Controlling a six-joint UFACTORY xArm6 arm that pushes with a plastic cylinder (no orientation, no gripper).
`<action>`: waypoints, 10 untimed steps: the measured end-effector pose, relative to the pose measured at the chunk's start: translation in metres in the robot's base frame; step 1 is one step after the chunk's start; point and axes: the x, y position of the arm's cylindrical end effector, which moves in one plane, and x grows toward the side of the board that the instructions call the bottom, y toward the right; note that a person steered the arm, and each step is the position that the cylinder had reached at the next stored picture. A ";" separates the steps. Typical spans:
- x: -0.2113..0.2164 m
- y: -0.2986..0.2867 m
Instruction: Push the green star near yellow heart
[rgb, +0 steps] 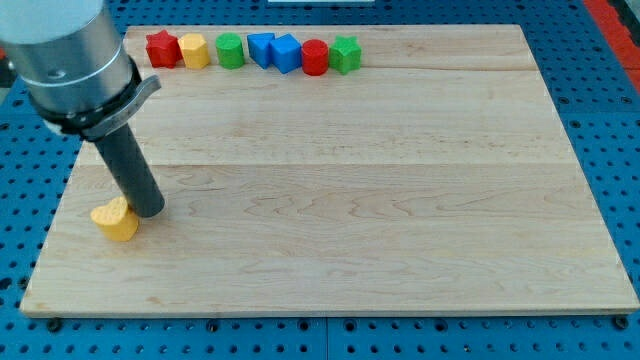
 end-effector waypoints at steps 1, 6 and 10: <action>0.018 0.000; -0.283 0.333; -0.240 0.184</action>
